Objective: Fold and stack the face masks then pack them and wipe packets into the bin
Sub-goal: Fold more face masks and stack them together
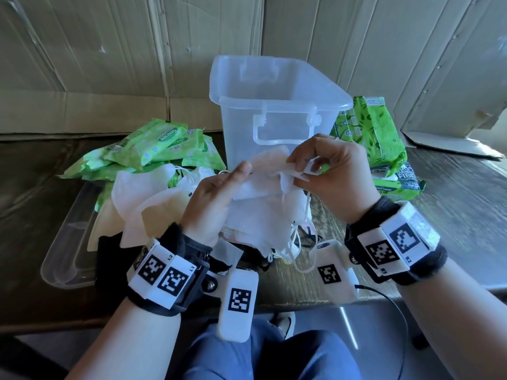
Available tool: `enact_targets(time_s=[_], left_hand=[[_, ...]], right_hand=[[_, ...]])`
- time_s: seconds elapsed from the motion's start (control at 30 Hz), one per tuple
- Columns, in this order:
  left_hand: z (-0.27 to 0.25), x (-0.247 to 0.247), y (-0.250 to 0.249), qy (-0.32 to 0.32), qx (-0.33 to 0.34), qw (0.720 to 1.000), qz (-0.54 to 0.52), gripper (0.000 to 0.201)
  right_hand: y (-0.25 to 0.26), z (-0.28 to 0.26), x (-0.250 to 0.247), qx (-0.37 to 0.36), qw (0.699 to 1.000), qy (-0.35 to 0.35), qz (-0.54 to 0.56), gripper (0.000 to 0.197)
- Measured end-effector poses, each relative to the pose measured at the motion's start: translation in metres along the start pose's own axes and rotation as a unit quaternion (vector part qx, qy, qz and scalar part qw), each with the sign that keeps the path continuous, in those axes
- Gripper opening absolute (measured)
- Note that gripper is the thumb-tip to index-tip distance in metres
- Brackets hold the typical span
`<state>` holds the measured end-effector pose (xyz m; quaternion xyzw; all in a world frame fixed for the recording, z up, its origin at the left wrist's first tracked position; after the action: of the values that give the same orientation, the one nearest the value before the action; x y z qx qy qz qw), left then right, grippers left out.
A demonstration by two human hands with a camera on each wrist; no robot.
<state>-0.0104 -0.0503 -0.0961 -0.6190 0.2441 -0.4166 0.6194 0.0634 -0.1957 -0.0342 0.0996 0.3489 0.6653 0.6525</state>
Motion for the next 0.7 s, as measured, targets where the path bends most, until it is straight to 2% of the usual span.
enact_targets(time_s=[0.07, 0.13, 0.23, 0.33, 0.43, 0.53, 0.57, 0.63, 0.7], left_hand=[[0.002, -0.001, 0.005, -0.002, -0.02, 1.0, 0.002, 0.023], [0.002, 0.0, 0.004, -0.003, -0.008, 1.0, -0.017, 0.009], [0.0, 0.004, 0.004, 0.004, 0.003, 0.999, -0.036, 0.019], [0.002, 0.002, 0.005, -0.007, 0.016, 1.0, -0.01, 0.021], [0.008, -0.009, 0.004, -0.05, 0.042, 0.998, 0.013, 0.023], [0.015, -0.023, -0.006, -0.102, 0.114, 0.987, 0.051, 0.03], [0.016, -0.025, -0.01, -0.112, 0.131, 0.984, 0.055, 0.031], [0.017, -0.027, -0.013, -0.118, 0.15, 0.979, 0.07, 0.031], [0.014, -0.022, -0.014, -0.099, 0.154, 0.979, 0.09, 0.032]], right_hand=[[0.0, 0.001, 0.0, -0.006, 1.0, 0.002, 0.006, 0.037], [0.0, 0.0, 0.0, -0.005, 1.0, 0.005, 0.012, 0.038], [-0.001, -0.001, 0.002, -0.004, 1.0, 0.022, 0.008, 0.037], [-0.003, -0.002, 0.003, -0.009, 0.999, 0.033, 0.02, 0.041], [0.001, -0.004, 0.001, -0.007, 0.998, 0.056, 0.035, 0.03], [0.004, -0.009, 0.002, 0.031, 0.992, 0.111, 0.044, 0.025], [0.001, -0.008, 0.001, 0.057, 0.991, 0.108, 0.054, 0.027], [-0.005, -0.004, -0.006, 0.092, 0.993, 0.051, 0.055, 0.029], [-0.012, 0.001, -0.012, 0.094, 0.995, -0.016, -0.007, 0.025]])
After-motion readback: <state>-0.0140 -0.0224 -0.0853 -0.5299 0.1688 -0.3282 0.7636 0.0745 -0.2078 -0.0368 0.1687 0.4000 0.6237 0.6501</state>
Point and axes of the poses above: each hand's wrist, its own z-axis towards the middle knuckle, its own x-axis out of the palm, y = z × x, the point moved 6 cm from there along z, towards the middle knuckle, and after that the axes turned 11 degrees about -y, right-handed, at the moved point
